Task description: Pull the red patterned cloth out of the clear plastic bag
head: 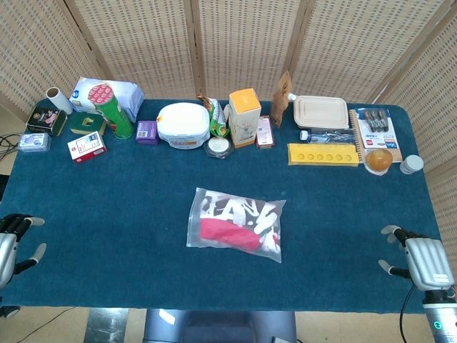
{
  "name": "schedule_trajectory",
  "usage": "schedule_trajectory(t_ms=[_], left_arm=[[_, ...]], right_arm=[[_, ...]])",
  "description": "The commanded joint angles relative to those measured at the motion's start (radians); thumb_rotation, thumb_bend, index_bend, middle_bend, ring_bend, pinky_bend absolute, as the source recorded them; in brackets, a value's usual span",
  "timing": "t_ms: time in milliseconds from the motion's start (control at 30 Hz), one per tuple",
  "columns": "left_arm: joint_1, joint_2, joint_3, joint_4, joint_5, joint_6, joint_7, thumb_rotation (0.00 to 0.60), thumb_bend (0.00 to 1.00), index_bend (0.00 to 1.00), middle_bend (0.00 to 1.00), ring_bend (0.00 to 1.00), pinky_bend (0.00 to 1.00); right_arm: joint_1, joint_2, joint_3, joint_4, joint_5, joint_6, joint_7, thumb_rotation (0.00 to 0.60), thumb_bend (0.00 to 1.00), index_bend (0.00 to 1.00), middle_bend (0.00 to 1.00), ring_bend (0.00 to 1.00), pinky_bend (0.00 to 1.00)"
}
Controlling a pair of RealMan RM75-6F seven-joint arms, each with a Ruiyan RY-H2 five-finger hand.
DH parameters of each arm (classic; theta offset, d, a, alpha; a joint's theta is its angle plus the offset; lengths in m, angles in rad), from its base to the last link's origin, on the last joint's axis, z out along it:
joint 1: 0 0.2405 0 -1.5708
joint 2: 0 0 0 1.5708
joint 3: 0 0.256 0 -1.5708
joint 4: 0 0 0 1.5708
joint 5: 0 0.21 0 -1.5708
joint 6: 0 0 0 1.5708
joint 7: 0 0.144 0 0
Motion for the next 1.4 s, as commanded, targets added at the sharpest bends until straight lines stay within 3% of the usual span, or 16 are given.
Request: schedule_trajectory(t_ms=[33, 567, 767, 967, 1200, 1400], left_arm=[[-0.002, -0.003, 0.001, 0.003, 0.000, -0.003, 0.000, 0.600, 0.29, 0.35, 0.35, 0.24, 0.28], [0.006, 0.019, -0.003, 0.000, 0.004, 0.015, -0.003, 0.600, 0.29, 0.35, 0.35, 0.24, 0.28], [-0.002, 0.038, -0.014, -0.010, 0.008, 0.017, -0.002, 0.599, 0.29, 0.35, 0.35, 0.24, 0.28], [-0.016, 0.062, -0.033, -0.022, 0.012, 0.022, 0.006, 0.600, 0.29, 0.35, 0.35, 0.24, 0.28], [-0.043, 0.085, -0.050, -0.035, 0.007, -0.002, 0.013, 0.600, 0.29, 0.35, 0.35, 0.24, 0.28], [-0.060, 0.084, -0.053, -0.030, 0.010, -0.020, 0.006, 0.599, 0.29, 0.35, 0.35, 0.24, 0.28]], right_arm=[[0.000, -0.001, 0.000, 0.002, 0.002, -0.002, 0.000, 0.600, 0.13, 0.35, 0.48, 0.56, 0.59], [0.021, -0.001, -0.001, -0.002, -0.029, -0.016, 0.044, 0.600, 0.13, 0.34, 0.47, 0.56, 0.58], [0.096, 0.016, 0.006, -0.063, -0.073, -0.101, 0.162, 0.600, 0.13, 0.28, 0.43, 0.50, 0.54], [0.213, 0.020, 0.025, -0.154, -0.101, -0.243, 0.208, 0.600, 0.13, 0.16, 0.30, 0.40, 0.47], [0.374, -0.014, 0.057, -0.254, 0.021, -0.508, 0.082, 0.600, 0.11, 0.03, 0.13, 0.22, 0.30], [0.465, -0.091, 0.101, -0.273, 0.207, -0.603, -0.085, 0.600, 0.10, 0.00, 0.08, 0.14, 0.24]])
